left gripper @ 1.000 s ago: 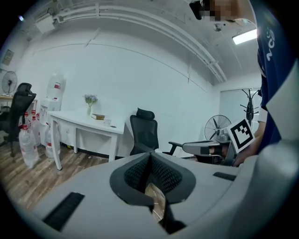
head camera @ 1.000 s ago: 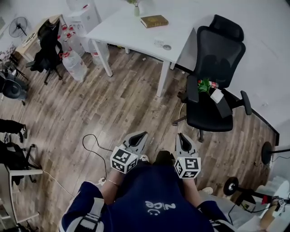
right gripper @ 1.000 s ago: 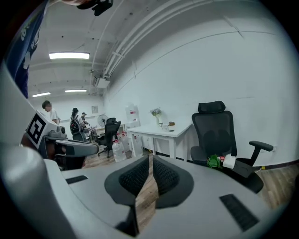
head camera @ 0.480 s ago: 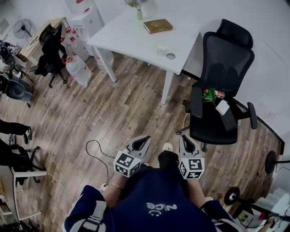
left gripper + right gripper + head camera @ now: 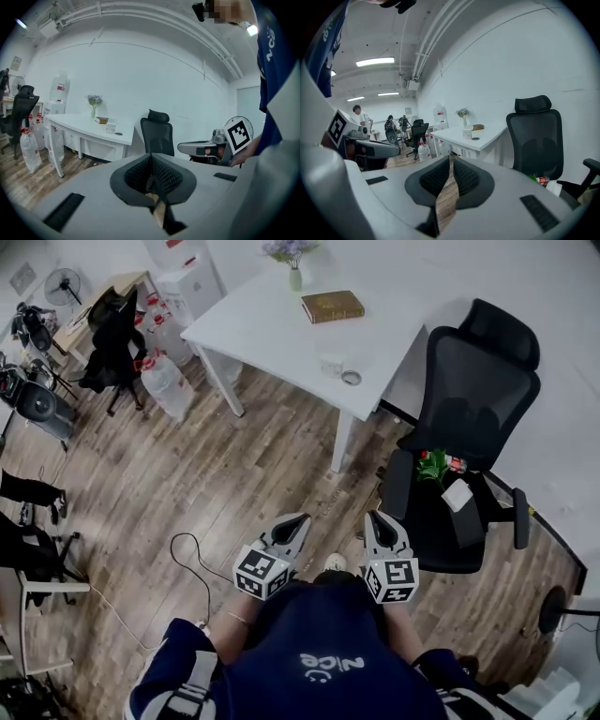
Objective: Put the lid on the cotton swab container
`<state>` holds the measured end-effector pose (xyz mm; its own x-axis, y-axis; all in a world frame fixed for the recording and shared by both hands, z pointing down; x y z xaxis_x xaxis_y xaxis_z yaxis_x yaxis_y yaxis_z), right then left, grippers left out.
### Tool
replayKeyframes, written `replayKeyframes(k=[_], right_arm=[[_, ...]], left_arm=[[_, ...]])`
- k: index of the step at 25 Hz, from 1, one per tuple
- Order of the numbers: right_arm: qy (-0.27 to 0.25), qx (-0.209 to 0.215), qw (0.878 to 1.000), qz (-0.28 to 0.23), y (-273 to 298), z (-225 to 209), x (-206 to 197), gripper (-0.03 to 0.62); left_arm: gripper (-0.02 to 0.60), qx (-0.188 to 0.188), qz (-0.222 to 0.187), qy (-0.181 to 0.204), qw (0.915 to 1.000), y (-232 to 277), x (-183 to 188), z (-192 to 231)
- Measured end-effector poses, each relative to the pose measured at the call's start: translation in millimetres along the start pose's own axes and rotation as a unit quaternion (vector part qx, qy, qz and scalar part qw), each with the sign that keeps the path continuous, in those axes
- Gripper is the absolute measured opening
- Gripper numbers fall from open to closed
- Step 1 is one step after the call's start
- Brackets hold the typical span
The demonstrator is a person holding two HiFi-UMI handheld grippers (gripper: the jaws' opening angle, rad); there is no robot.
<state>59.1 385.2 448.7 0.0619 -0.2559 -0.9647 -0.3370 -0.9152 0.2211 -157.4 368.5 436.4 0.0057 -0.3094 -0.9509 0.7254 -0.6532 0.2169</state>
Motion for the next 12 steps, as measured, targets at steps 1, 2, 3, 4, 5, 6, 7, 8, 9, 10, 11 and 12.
replayKeyframes(k=[1, 2, 3, 4, 5, 6, 7, 8, 9, 10, 11, 12], right_arm=[[-0.002, 0.005, 1.000, -0.001, 4, -7, 2, 0.057], [-0.002, 0.009, 1.000, -0.001, 7, -14, 3, 0.057], [-0.002, 0.013, 1.000, -0.001, 10, -21, 4, 0.057], [-0.003, 0.017, 1.000, 0.000, 13, -28, 4, 0.057], [-0.004, 0.020, 1.000, 0.003, 15, -34, 4, 0.057], [-0.005, 0.024, 1.000, 0.005, 18, -39, 4, 0.057], [-0.006, 0.028, 1.000, 0.008, 20, -43, 4, 0.057], [-0.007, 0.030, 0.999, 0.010, 21, -46, 4, 0.057], [-0.006, 0.032, 0.999, 0.012, 23, -49, 5, 0.057], [-0.005, 0.034, 0.999, 0.013, 24, -52, 5, 0.057], [-0.003, 0.035, 0.999, 0.015, 25, -54, 6, 0.057], [-0.003, 0.036, 0.999, 0.017, 27, -55, 6, 0.057]], left_arm=[[0.021, 0.003, 0.000, -0.003, 1.0000, 7, 0, -2], [0.021, 0.006, 0.000, -0.006, 1.0000, 14, -1, -3], [0.021, 0.011, -0.001, -0.009, 0.9999, 20, -2, -4], [0.021, 0.015, -0.001, -0.012, 0.9998, 26, -3, -5], [0.021, 0.020, -0.002, -0.015, 0.9997, 31, -4, -6], [0.021, 0.025, -0.002, -0.017, 0.9996, 35, -5, -7], [0.021, 0.029, -0.001, -0.019, 0.9994, 39, -7, -8], [0.021, 0.033, 0.001, -0.021, 0.9992, 41, -7, -8], [0.021, 0.037, 0.002, -0.023, 0.9991, 44, -8, -8], [0.021, 0.039, 0.002, -0.026, 0.9989, 46, -7, -8], [0.021, 0.040, 0.002, -0.030, 0.9988, 49, -7, -7], [0.021, 0.041, 0.001, -0.034, 0.9986, 51, -7, -6]])
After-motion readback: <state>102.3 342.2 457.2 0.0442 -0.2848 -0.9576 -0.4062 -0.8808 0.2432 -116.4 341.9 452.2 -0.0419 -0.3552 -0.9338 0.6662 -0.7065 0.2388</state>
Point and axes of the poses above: the fingertips, and each gripper's own axes: y forward along the fingers, z to its left, x out of its top, the point moved 8 cm from there along -y, backward along the fingers, and after that the axes turned 5 degrees about -z, right-handed, at the moved point
